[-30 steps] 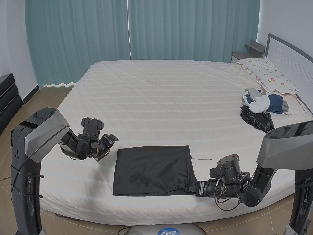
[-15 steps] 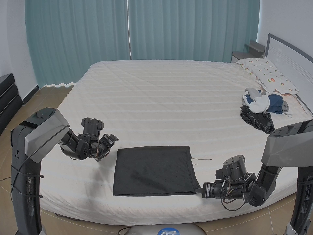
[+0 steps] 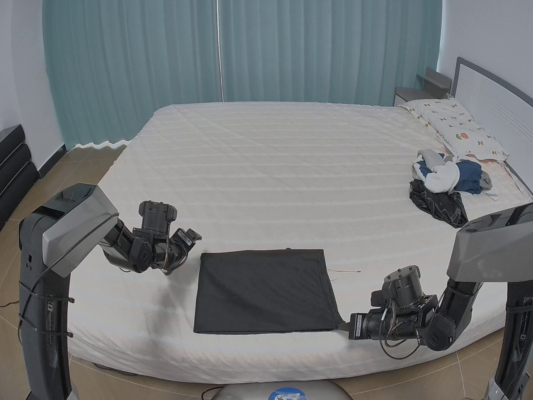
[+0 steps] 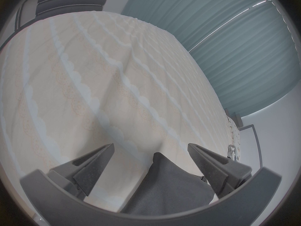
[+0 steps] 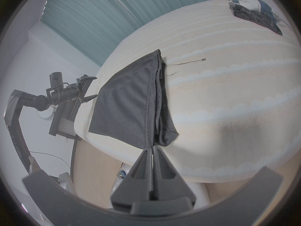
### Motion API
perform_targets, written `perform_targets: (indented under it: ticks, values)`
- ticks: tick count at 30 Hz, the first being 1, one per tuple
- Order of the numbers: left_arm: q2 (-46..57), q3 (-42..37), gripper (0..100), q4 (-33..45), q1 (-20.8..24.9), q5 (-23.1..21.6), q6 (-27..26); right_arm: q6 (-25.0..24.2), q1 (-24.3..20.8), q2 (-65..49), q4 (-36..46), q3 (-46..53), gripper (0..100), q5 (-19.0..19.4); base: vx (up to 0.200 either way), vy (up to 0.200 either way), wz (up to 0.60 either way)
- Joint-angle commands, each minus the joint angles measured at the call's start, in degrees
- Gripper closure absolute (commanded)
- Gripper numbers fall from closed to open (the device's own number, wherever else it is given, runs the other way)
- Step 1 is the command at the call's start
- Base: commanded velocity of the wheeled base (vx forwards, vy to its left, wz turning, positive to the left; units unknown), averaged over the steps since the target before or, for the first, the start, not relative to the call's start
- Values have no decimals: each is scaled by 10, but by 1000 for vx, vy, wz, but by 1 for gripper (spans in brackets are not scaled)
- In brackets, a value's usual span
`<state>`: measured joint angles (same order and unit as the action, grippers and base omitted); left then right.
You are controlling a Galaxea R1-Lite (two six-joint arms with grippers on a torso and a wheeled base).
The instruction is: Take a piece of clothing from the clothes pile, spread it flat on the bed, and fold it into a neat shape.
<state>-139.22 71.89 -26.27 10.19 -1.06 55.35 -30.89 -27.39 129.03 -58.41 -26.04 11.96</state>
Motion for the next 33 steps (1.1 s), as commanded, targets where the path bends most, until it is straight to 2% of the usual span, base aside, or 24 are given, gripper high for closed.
perform_targets:
  ticks: [1,2,8,14,16,17,19,24,29,33]
  values:
    - [0,0,0,0,0,0,0,1,2,4,2,0,100,0,0,0,0]
    - [1,0,0,0,0,0,0,1,2,5,2,0,0,0,0,0,0]
    - [3,-4,0,-1,0,0,0,0,3,3,1,-1,0,-4,0,0,0]
    - [60,-25,0,-4,4,1,-4,0,66,-76,-5,35,0,-30,0,0,0]
    - [63,-26,0,-4,4,1,-4,-1,68,-82,-5,37,0,-30,0,0,0]
    - [96,-29,0,-1,3,2,-5,-6,102,-125,-5,57,0,-32,0,0,0]
    - [119,-38,0,-1,3,9,-7,-6,122,-154,-6,74,0,-33,0,0,0]
    - [232,-116,0,-6,1,11,-36,-7,162,-270,-4,116,0,-39,0,0,0]
    - [333,-193,0,-8,3,30,-59,-3,168,-397,4,166,0,-41,0,0,0]
    - [432,-260,0,-8,3,43,-67,10,168,-494,11,202,0,-65,0,0,0]
